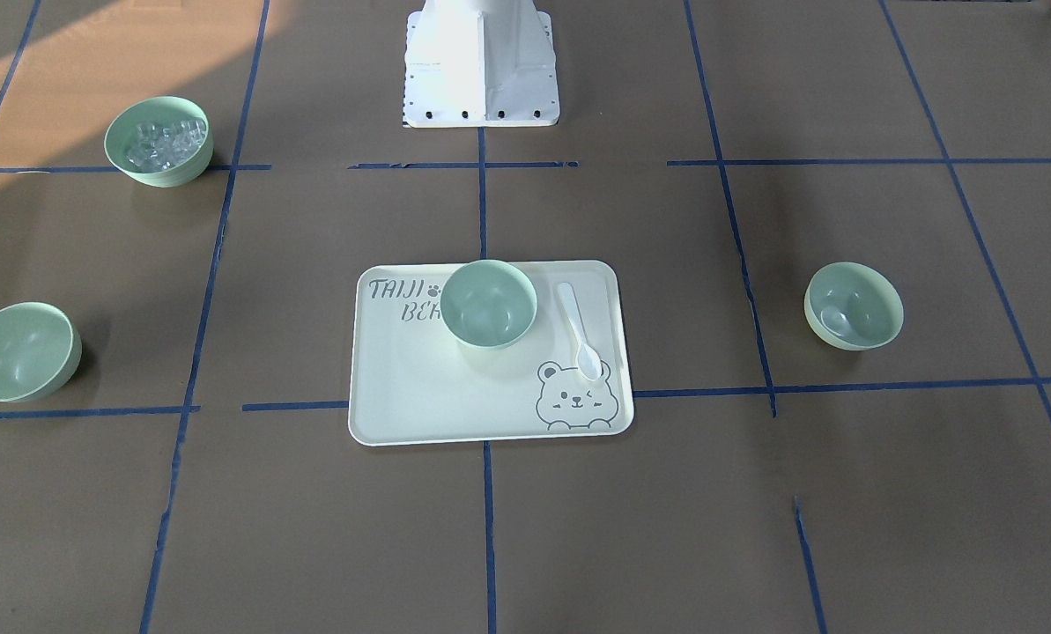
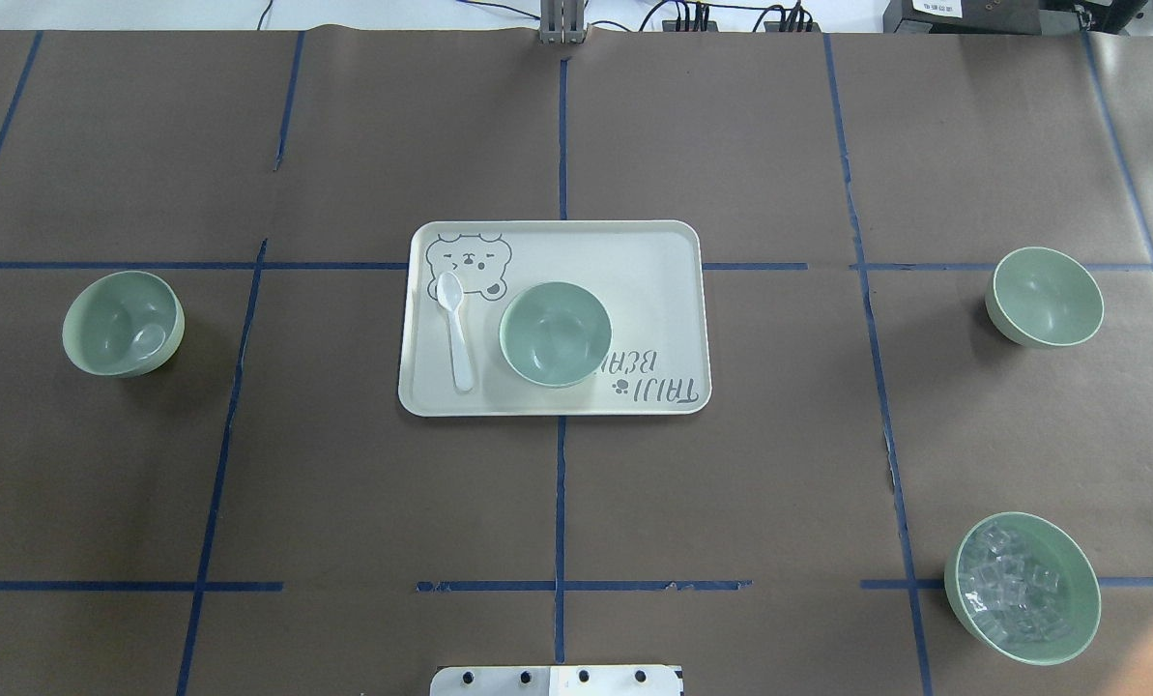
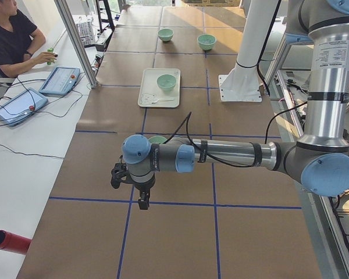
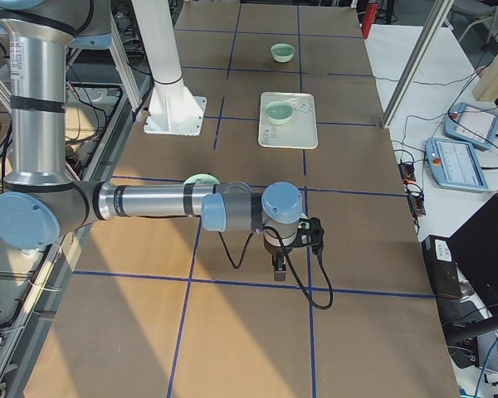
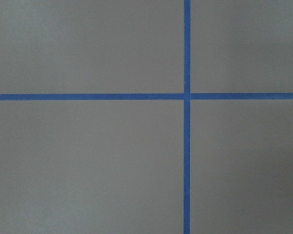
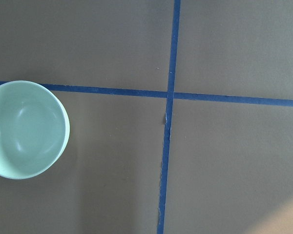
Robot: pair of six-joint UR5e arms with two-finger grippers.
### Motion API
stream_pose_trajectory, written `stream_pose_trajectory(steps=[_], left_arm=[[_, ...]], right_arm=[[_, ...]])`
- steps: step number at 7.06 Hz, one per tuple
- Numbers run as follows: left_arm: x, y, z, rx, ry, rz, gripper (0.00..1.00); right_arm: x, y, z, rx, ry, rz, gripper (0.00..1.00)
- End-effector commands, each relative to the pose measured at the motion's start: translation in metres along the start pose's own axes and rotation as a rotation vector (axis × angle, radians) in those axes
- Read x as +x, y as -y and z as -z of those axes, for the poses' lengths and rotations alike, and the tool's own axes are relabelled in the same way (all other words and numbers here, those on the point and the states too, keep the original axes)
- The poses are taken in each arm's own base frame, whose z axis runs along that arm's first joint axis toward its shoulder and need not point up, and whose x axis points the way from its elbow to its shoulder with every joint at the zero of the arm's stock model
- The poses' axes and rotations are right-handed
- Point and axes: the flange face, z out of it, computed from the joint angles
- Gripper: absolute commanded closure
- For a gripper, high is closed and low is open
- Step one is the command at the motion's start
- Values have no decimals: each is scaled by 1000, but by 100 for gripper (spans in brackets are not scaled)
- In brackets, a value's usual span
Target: Stack green bowls together
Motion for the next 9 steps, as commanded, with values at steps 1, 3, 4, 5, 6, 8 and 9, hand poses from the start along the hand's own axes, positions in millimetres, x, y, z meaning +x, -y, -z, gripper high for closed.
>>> stream_pose_trajectory(steps=[1, 3, 4, 5, 6, 8, 9], left_arm=[[2, 2, 2, 8, -1, -9, 0], [32, 11, -6, 35, -7, -98, 0], [64, 17, -22, 60, -21, -115, 0], [101, 21, -37, 91, -52, -74, 0], [133, 18, -54, 108, -88, -31, 0], [181, 7, -87, 88, -138, 36, 0], [204, 0, -102, 83, -166, 62, 0]], right_arm=[[-2, 1, 1, 2, 4, 1, 0], [-5, 3, 4, 8, 6, 7, 0], [-6, 4, 4, 9, 15, 8, 0], [-8, 5, 5, 12, 21, 9, 0], [-14, 14, 11, 24, 21, 24, 0], [-23, 21, 18, 38, 28, 40, 0], [-23, 20, 18, 37, 45, 39, 0]])
